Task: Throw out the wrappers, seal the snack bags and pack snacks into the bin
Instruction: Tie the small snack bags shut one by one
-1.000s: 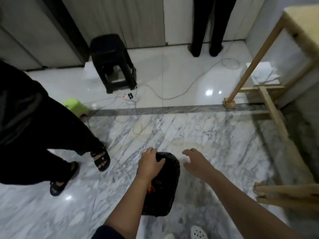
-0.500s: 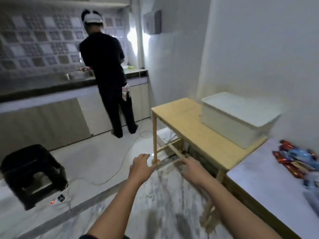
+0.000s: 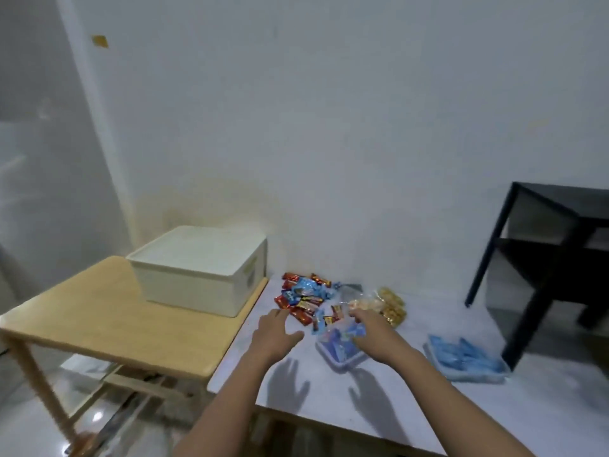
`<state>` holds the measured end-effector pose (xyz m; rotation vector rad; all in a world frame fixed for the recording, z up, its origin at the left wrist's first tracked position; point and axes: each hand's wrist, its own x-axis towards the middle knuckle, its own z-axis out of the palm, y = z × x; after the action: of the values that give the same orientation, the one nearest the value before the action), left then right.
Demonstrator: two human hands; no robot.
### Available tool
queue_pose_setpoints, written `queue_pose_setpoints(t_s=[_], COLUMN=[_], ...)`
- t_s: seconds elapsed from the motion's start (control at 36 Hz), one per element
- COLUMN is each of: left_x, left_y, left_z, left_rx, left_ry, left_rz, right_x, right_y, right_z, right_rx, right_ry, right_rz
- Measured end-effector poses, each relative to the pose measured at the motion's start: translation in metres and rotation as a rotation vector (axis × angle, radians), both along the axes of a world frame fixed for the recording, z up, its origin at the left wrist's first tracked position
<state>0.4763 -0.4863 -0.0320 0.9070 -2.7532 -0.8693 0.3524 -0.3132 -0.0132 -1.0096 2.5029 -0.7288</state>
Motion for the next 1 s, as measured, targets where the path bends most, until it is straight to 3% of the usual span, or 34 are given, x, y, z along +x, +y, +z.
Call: queue_pose_setpoints(t_s=[0.36,0.69,1.0], left_x=[-0.169,-0.265,-0.328], left_y=[0.025,-0.081,-0.134], left_z=[-0.031,-0.104,-0.163], left_rx=[0.029,0.165,0.558], left_ry=[-0.055,-0.172,-0.126], left_rz=[-0.134,-0.110,-0.067], right_x=[-0.148,-0.241,-0.252], right_y=[0.050,-0.055,-0.146], right_z=[-0.032,-0.103,-0.171], right_rx=[0.002,0.032,0.004], right_ry=[-0.021,-0.121,0.083], right_rz=[-0.153,-0.142,-0.052])
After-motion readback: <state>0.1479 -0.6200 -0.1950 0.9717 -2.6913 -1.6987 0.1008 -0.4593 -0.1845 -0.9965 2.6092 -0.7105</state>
